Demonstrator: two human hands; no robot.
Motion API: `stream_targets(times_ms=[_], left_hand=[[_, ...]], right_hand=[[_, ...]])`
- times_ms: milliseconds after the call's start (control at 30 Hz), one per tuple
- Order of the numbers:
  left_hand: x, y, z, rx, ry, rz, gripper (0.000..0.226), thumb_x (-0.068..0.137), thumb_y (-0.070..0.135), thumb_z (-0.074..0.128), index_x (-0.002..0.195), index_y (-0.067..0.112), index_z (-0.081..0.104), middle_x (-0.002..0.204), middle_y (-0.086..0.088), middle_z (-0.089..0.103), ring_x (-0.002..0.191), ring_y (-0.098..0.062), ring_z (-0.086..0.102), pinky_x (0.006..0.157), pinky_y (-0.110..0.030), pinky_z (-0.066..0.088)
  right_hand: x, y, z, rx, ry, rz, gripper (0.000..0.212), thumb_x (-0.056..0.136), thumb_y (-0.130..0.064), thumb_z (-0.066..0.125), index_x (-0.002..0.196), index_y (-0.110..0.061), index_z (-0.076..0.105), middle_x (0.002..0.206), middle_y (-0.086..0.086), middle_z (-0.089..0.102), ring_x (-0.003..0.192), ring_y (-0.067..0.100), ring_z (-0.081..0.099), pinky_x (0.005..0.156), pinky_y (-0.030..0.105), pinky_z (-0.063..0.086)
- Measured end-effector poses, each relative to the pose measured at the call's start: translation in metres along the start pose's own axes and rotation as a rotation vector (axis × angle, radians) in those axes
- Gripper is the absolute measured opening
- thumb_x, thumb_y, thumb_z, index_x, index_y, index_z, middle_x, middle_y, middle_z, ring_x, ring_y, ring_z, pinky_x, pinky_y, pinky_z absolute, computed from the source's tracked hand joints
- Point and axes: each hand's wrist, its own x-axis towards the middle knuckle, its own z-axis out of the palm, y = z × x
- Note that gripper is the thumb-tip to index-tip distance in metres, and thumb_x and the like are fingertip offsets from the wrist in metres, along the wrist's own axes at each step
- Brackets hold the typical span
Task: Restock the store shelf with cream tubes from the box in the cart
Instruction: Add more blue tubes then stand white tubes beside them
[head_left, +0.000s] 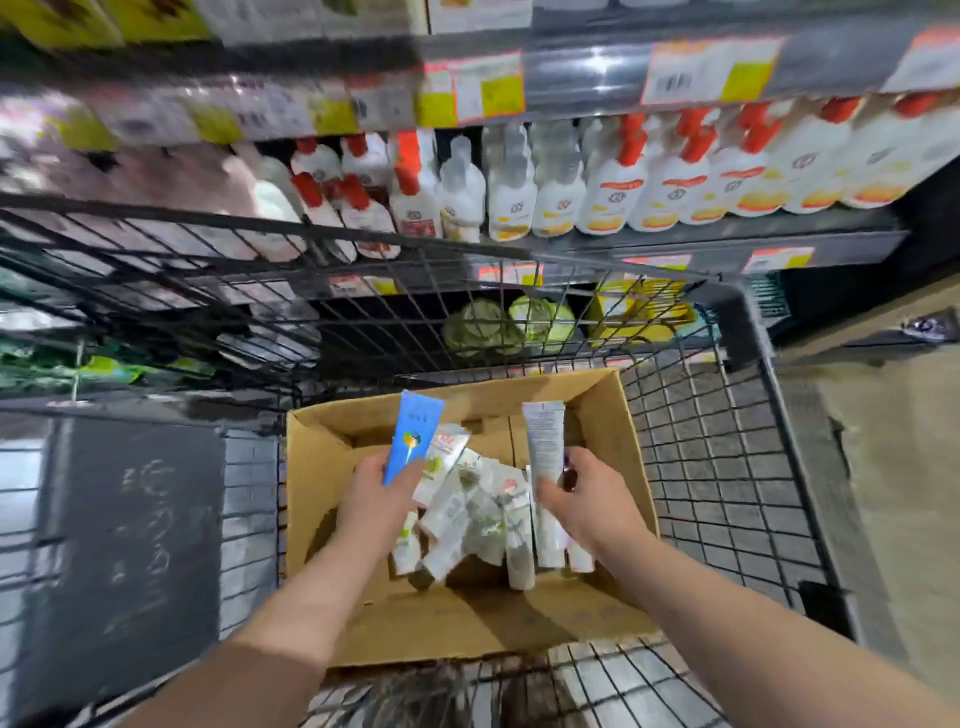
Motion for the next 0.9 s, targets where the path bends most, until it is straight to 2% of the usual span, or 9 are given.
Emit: stream_targets(times_ms=[67,167,267,367,567,667,733,800,900], left_hand=[[-0.016,0.014,-0.018,-0.041,0.012,0.039,0.023,0.094,0.026,0.053,0.109,0.009,0.057,0.093,-0.008,0.062,0.076,-0.019,0.055,0.057,-0.028,0.038],[-0.047,0.037,-0.047,-0.084,0.06,0.078,0.009,0.091,0.025,0.058,0.09,0.016,0.056,0.08,0.001,0.055,0.073,-0.018,0.05,0.06,-0.028,0.036],[-0.077,0.052,-0.071,-0.122,0.099,0.125,0.029,0.08,0.035,0.062,0.09,0.008,0.059,0.081,-0.01,0.06,0.075,-0.027,0.054,0.064,-0.034,0.036],[-0.099,0.062,-0.09,-0.188,0.123,0.132,0.025,0.086,0.027,0.062,0.09,0.003,0.058,0.082,-0.014,0.059,0.075,-0.027,0.054,0.065,-0.034,0.038],[-0.156,0.089,-0.127,-0.298,0.276,0.186,0.013,0.093,0.018,0.056,0.1,0.007,0.057,0.084,-0.008,0.061,0.069,-0.016,0.057,0.051,-0.021,0.04],[-0.184,0.098,-0.15,-0.381,0.347,0.222,0.013,0.092,0.019,0.057,0.101,0.009,0.059,0.093,-0.008,0.065,0.08,-0.022,0.062,0.066,-0.033,0.049],[-0.201,0.1,-0.17,-0.448,0.374,0.249,0.002,0.092,0.016,0.058,0.093,0.016,0.059,0.093,-0.005,0.066,0.086,-0.025,0.064,0.078,-0.041,0.051],[-0.215,0.099,-0.192,-0.492,0.42,0.262,0.005,0.091,0.015,0.058,0.09,0.02,0.058,0.094,-0.006,0.067,0.087,-0.028,0.065,0.081,-0.046,0.051],[-0.241,0.094,-0.231,-0.562,0.49,0.312,0.009,0.092,0.017,0.057,0.096,0.01,0.058,0.086,-0.008,0.064,0.077,-0.025,0.062,0.066,-0.039,0.049]], right_hand=[[-0.013,-0.018,-0.009,0.001,-0.004,-0.057,0.031,0.09,-0.037,0.057,0.116,-0.019,0.053,0.087,-0.001,0.062,0.069,0.017,0.057,0.062,0.032,0.046],[-0.034,-0.048,-0.022,-0.003,-0.004,-0.142,0.025,0.089,-0.034,0.058,0.109,-0.019,0.054,0.08,-0.002,0.059,0.068,0.016,0.054,0.064,0.032,0.045],[-0.058,-0.082,-0.037,-0.031,-0.032,-0.255,0.03,0.089,-0.034,0.058,0.114,-0.018,0.056,0.084,-0.002,0.061,0.071,0.015,0.055,0.065,0.031,0.044],[-0.081,-0.114,-0.048,-0.085,-0.052,-0.363,0.034,0.089,-0.036,0.057,0.119,-0.021,0.053,0.079,-0.006,0.058,0.065,0.013,0.055,0.06,0.031,0.043],[-0.132,-0.177,-0.063,-0.167,-0.094,-0.57,0.032,0.09,-0.034,0.058,0.117,-0.02,0.051,0.105,0.004,0.063,0.081,0.019,0.061,0.07,0.033,0.05],[-0.16,-0.206,-0.065,-0.167,-0.116,-0.653,0.041,0.091,-0.035,0.056,0.127,-0.017,0.048,0.116,0.004,0.06,0.084,0.017,0.058,0.072,0.034,0.051],[-0.178,-0.225,-0.062,-0.17,-0.114,-0.722,0.038,0.09,-0.035,0.056,0.122,-0.015,0.05,0.109,0.0,0.06,0.087,0.018,0.058,0.074,0.035,0.05],[-0.197,-0.245,-0.057,-0.172,-0.106,-0.801,0.035,0.089,-0.035,0.057,0.117,-0.015,0.055,0.1,0.0,0.061,0.086,0.018,0.06,0.07,0.033,0.049],[-0.232,-0.277,-0.046,-0.179,-0.101,-0.915,0.03,0.089,-0.034,0.057,0.114,-0.018,0.057,0.099,-0.002,0.062,0.085,0.015,0.058,0.065,0.029,0.044]])
